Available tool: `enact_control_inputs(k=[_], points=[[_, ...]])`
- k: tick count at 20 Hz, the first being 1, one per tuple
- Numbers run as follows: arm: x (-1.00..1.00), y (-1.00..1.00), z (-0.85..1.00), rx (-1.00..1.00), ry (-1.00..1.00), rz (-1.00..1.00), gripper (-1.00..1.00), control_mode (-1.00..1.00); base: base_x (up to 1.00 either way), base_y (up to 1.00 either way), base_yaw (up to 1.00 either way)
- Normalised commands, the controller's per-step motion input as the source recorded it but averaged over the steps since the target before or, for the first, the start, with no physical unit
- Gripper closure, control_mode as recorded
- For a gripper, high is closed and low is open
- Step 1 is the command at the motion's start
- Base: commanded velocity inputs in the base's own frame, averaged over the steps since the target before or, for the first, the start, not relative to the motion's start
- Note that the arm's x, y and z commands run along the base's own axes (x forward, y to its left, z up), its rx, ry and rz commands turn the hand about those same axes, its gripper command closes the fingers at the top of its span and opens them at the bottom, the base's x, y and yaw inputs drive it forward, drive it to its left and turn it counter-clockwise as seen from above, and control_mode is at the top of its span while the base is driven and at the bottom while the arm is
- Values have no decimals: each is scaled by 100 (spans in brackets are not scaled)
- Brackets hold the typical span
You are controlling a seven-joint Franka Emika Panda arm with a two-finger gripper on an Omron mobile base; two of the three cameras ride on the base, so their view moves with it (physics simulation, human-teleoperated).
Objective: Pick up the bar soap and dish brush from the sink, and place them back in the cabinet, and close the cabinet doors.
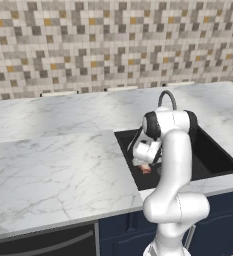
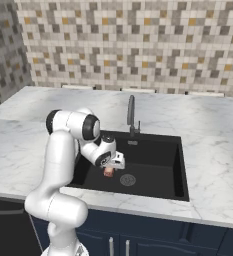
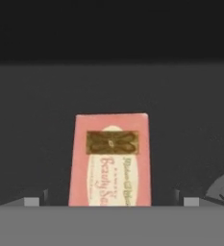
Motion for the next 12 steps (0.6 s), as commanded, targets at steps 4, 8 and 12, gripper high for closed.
enact_control_inputs(k=[4, 8, 12], points=[[20, 0, -20, 1, 0, 0, -100, -100, 0, 0, 0], [15, 0, -16, 1, 0, 0, -100, -100, 0, 0, 0], [14, 0, -17, 1, 1, 0, -100, -100, 0, 0, 0]])
